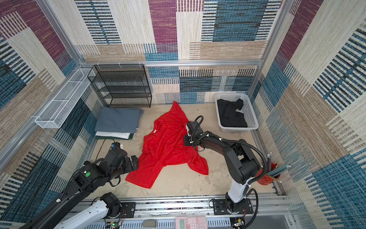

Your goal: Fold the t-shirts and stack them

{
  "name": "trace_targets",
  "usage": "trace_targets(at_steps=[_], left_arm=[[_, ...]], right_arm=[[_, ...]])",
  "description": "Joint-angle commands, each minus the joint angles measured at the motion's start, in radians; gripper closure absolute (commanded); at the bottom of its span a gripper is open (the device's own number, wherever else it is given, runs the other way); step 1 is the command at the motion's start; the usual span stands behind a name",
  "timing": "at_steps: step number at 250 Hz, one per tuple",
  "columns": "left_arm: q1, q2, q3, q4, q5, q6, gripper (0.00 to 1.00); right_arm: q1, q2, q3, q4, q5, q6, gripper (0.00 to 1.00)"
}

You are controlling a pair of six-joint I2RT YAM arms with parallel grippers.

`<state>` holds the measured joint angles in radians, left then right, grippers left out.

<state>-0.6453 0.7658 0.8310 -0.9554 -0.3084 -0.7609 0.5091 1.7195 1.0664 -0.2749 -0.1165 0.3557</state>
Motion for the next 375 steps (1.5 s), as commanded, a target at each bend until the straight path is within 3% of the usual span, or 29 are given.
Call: trace_targets(at_steps=[1, 29, 64, 103, 142, 181, 208, 270, 307, 336, 355, 375], left_arm=[[0.0, 0.05, 0.01, 0.048, -0.008, 0.092, 0.02], [0.0, 0.122, -0.025, 0.166, 0.004, 0.124, 0.02], [0.021, 0.255, -0.046, 0.302, -0.037, 0.166, 0.02], [0.147, 0.428, -0.045, 0.462, 0.016, 0.239, 0.02], [0.234, 0.595, 0.029, 0.54, 0.103, 0.293, 0.02], [0.286, 0.693, 0.077, 0.61, 0.164, 0.337, 0.0], [0.301, 0.734, 0.086, 0.653, 0.222, 0.346, 0.06], [0.316, 0.858, 0.106, 0.67, 0.26, 0.353, 0.11], [0.326, 0.905, 0.119, 0.679, 0.283, 0.348, 0.24], [0.341, 0.911, 0.124, 0.677, 0.289, 0.346, 0.6], [0.356, 0.912, 0.123, 0.672, 0.301, 0.346, 0.7], [0.375, 0.901, 0.119, 0.656, 0.308, 0.345, 0.91]], right_arm=[[0.0, -0.047, -0.005, -0.041, 0.064, -0.016, 0.95], [-0.001, -0.074, -0.008, -0.049, 0.087, -0.019, 1.0], [-0.001, -0.083, -0.004, -0.051, 0.01, -0.018, 0.84], [-0.001, -0.114, -0.049, -0.019, -0.046, 0.008, 0.64], [0.0, -0.12, -0.117, 0.052, -0.138, 0.056, 0.57], [0.053, -0.103, -0.108, 0.038, -0.053, 0.063, 0.52], [0.054, -0.082, -0.103, 0.032, -0.002, 0.064, 0.51], [0.066, 0.016, -0.061, 0.031, 0.023, 0.047, 0.48], [0.068, 0.053, -0.046, 0.032, 0.032, 0.042, 0.48], [0.068, 0.075, -0.024, 0.012, 0.07, 0.035, 0.5], [0.067, 0.084, -0.016, 0.004, 0.089, 0.028, 0.52], [0.067, 0.092, -0.008, -0.011, 0.117, 0.018, 0.65]])
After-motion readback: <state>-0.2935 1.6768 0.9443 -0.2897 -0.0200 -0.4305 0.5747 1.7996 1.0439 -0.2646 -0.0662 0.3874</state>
